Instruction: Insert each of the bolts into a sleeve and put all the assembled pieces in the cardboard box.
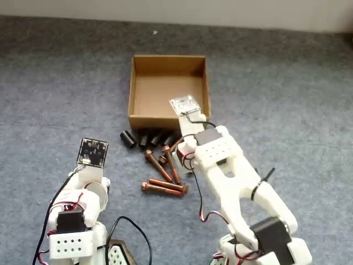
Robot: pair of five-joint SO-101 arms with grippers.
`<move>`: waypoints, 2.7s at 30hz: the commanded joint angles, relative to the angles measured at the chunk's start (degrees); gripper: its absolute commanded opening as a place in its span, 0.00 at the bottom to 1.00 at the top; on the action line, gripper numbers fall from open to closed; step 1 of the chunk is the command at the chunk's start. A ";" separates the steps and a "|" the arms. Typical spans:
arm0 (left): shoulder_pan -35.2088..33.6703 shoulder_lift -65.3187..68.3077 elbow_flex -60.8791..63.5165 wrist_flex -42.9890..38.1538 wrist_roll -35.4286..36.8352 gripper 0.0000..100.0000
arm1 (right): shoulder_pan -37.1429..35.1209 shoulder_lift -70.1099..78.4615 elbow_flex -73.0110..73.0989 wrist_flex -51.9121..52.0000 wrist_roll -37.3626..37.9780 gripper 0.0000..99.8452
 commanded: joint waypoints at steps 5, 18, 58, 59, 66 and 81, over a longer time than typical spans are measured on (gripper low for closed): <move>-0.57 -0.48 -2.42 0.44 -0.53 0.01 | -0.40 6.81 -5.85 -3.21 -0.53 0.11; -0.48 -0.48 -2.42 0.44 -0.53 0.01 | 0.75 16.75 -6.29 -6.20 -0.35 0.01; 20.00 0.48 -22.20 8.62 -5.27 0.01 | 28.97 -14.99 9.01 -12.79 -10.20 0.01; 21.05 1.10 -23.08 8.62 -5.27 0.01 | 29.67 -14.99 9.01 -12.79 -10.20 0.01; 28.18 21.32 -36.09 8.70 -5.45 0.01 | 32.66 -14.99 9.36 -15.96 -10.20 0.01; 41.27 64.92 -51.38 3.78 -22.33 0.14 | 35.56 -14.99 9.01 -16.40 -10.29 0.01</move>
